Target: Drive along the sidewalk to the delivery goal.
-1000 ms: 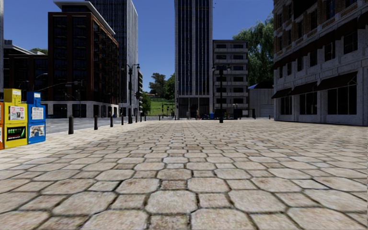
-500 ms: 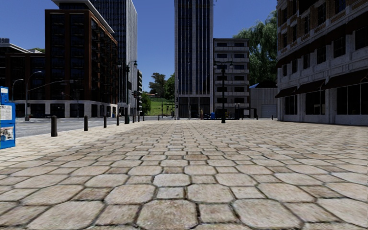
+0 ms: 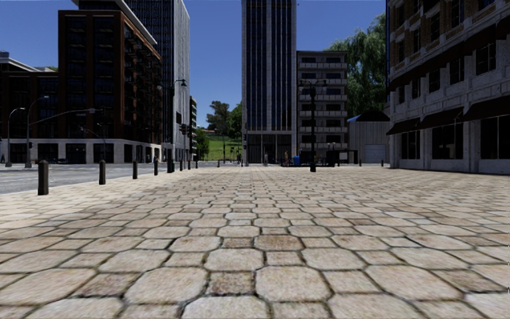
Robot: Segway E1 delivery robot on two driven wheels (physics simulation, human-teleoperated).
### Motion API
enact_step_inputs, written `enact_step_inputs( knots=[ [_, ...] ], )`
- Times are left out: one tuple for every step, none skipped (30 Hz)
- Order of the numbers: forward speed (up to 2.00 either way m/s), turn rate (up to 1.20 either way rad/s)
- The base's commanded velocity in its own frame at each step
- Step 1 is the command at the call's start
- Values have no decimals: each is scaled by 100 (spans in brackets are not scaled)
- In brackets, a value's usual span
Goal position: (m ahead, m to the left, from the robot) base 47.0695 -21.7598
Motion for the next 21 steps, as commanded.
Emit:
enact_step_inputs(
  knots=[
    [200, 0],
    [200, 0],
    [200, 0],
    [200, 0],
    [200, 0],
    [200, 0],
    [200, 0],
    [200, 0],
    [200, 0],
    [200, 0],
    [200, 0],
    [200, 0],
    [200, 0],
    [200, 0],
    [200, 0],
    [200, 0],
    [200, 0],
    [200, 0],
    [200, 0],
    [200, 0],
    [200, 0]
  ],
)
